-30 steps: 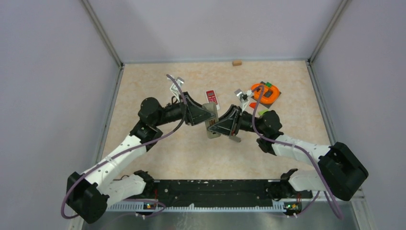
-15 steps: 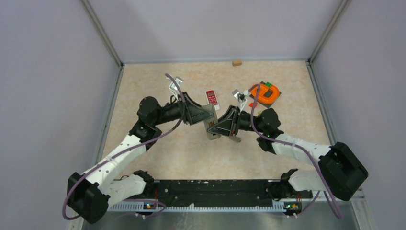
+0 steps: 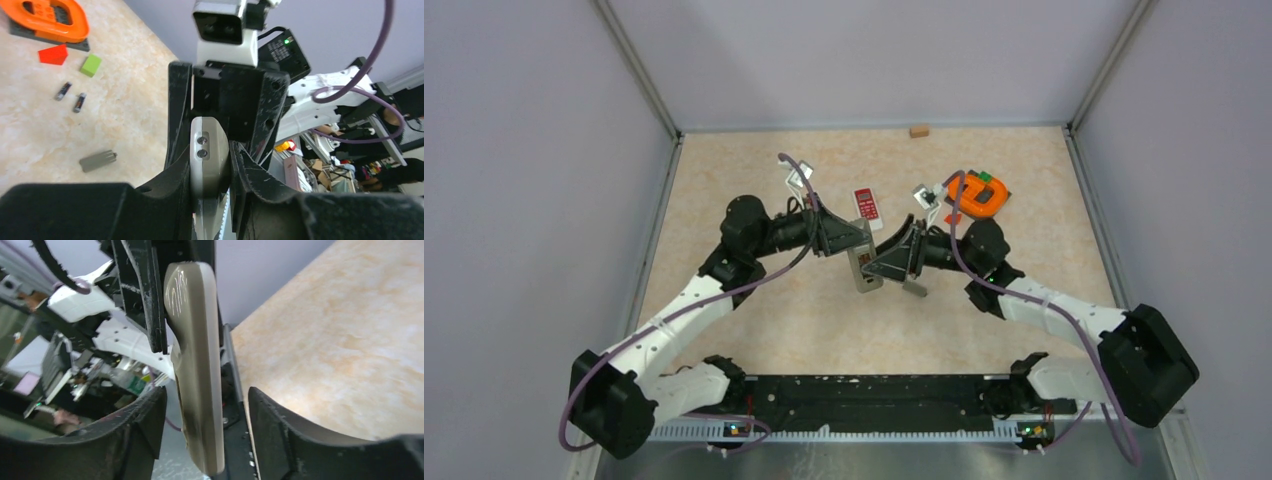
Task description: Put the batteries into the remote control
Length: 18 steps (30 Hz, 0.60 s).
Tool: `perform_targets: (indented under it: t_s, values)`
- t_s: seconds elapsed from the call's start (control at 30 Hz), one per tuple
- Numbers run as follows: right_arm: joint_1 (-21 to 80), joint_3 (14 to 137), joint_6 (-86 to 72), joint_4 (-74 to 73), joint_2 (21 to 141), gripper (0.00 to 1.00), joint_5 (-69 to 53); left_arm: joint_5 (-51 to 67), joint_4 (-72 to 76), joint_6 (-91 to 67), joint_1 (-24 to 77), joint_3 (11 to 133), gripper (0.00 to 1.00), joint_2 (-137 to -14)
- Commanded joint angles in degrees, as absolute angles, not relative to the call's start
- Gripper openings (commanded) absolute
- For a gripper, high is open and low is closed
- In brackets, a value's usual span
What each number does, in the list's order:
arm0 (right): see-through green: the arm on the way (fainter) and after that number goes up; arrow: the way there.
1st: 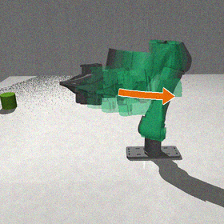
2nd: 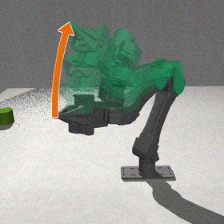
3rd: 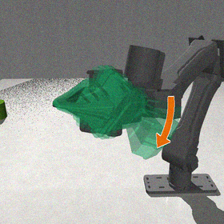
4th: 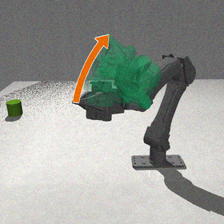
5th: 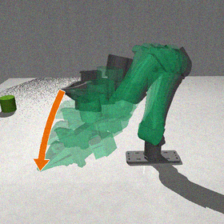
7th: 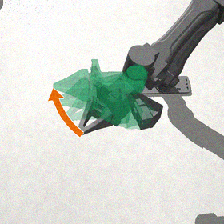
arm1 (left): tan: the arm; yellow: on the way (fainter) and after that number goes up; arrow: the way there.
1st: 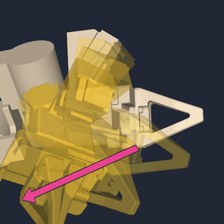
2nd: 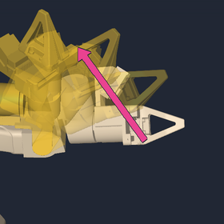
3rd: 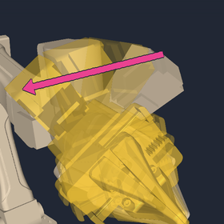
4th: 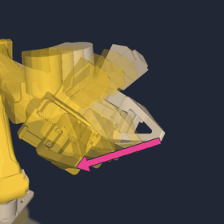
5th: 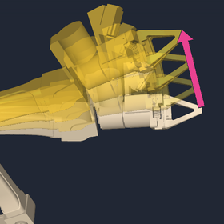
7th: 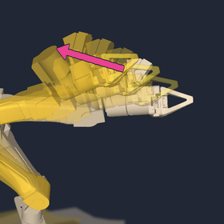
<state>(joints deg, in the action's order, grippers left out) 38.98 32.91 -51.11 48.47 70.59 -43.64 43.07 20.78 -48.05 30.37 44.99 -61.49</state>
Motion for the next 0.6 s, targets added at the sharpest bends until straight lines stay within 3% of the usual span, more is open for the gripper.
perform_targets:
  t_s: [0.0, 0.17, 0.33, 0.57]
  values:
    - [34.3, 33.1, -46.2, 39.1, 63.7, 0.66, -37.0, 39.5, 16.4, -42.2, 28.6, 46.7, 0.0, -59.3]
    - [31.1, 37.7, -36.8, 13.9, 56.7, 0.67, -22.0, 37.0, 13.1, -38.3, 25.9, 44.7, 0.0, -57.2]
    - [31.1, 48.3, -29.3, -12.2, 62.3, 0.49, -3.0, 35.9, 11.2, -36.0, 25.1, 44.1, 0.0, -56.1]
    - [30.4, 54.9, -27.6, -24.4, 73.0, 0.47, 10.2, 35.6, 10.0, -35.1, 24.7, 43.5, 0.0, -55.5]
